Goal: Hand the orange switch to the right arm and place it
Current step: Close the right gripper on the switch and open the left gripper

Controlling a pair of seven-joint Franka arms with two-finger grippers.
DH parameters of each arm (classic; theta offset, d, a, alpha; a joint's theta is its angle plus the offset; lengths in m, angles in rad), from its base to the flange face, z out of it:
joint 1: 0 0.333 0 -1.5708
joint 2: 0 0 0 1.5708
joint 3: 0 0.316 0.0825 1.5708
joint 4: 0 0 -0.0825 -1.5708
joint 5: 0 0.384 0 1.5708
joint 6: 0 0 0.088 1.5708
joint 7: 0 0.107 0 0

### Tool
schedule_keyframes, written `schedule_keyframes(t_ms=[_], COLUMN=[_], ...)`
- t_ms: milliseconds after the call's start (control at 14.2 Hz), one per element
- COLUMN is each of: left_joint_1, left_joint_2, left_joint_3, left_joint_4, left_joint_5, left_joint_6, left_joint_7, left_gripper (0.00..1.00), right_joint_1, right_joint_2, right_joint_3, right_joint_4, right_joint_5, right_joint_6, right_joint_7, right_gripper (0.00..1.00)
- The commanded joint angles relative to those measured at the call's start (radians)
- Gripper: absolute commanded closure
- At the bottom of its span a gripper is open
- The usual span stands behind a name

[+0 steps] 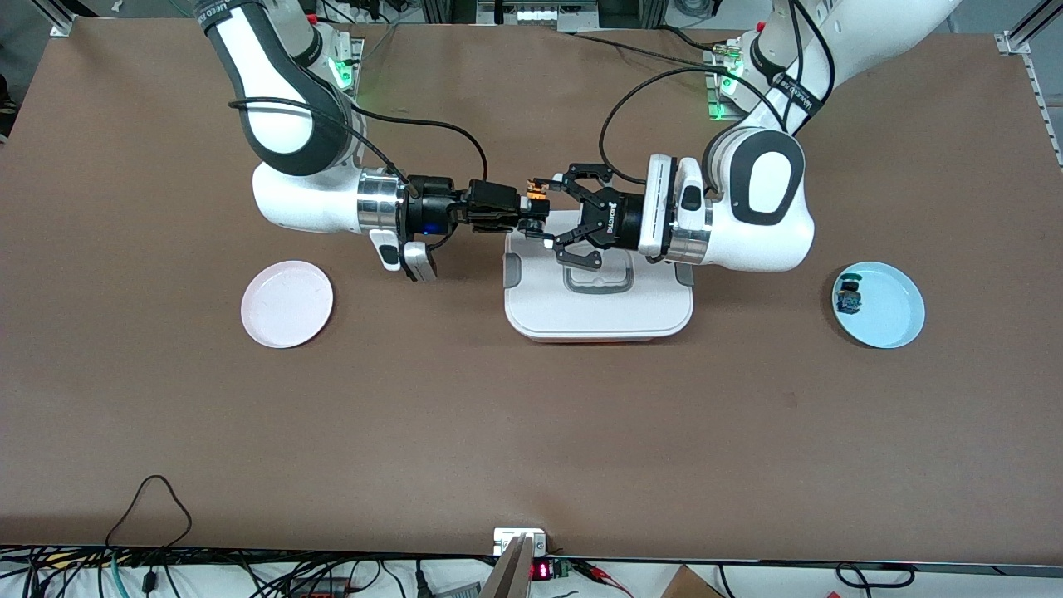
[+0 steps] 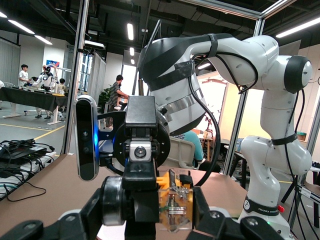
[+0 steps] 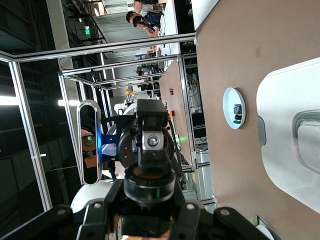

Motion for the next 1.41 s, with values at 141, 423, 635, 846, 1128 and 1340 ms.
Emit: schedule_keyframes(t_ms=[141,423,635,846,1128,1340], left_joint_1=[0.003,0.017,0.023,0.057,0.15,0.193], left_joint_2=[-0.005,-0.008,-0.013,-0.014,-0.014,-0.019], left_joint_3=[-0.009,-0.009,-0.009,-0.006,-0.009,-0.01], left_joint_4=[-0.013,-0.013,-0.011,0.0,0.064,0.118], left_joint_5=[-0.02,-0.015,-0.013,0.049,0.302,0.484], left_joint_6=[0.012,0.004,-0.011,-0.037,-0.2,-0.284], left_joint_7=[0.034,0.032,0.026,0.008,-0.205,-0.388], left_gripper=[0.03,0.0,0.0,0.0,0.0,0.0], right_joint_1=[0.002,-0.001,-0.005,-0.014,-0.043,-0.1], right_joint_2=[-0.021,-0.019,-0.022,-0.033,-0.07,-0.105], right_joint_3=[0.004,0.004,0.002,0.001,0.001,-0.001], right_joint_4=[-0.002,-0.003,-0.006,-0.014,-0.061,-0.109], right_joint_5=[0.011,0.011,0.008,0.005,-0.024,-0.068], right_joint_6=[0.004,0.003,0.001,-0.002,-0.011,-0.075], right_joint_7=[-0.018,-0.018,-0.019,-0.019,-0.034,-0.034], right_gripper=[1.0,1.0,1.0,1.0,1.0,1.0])
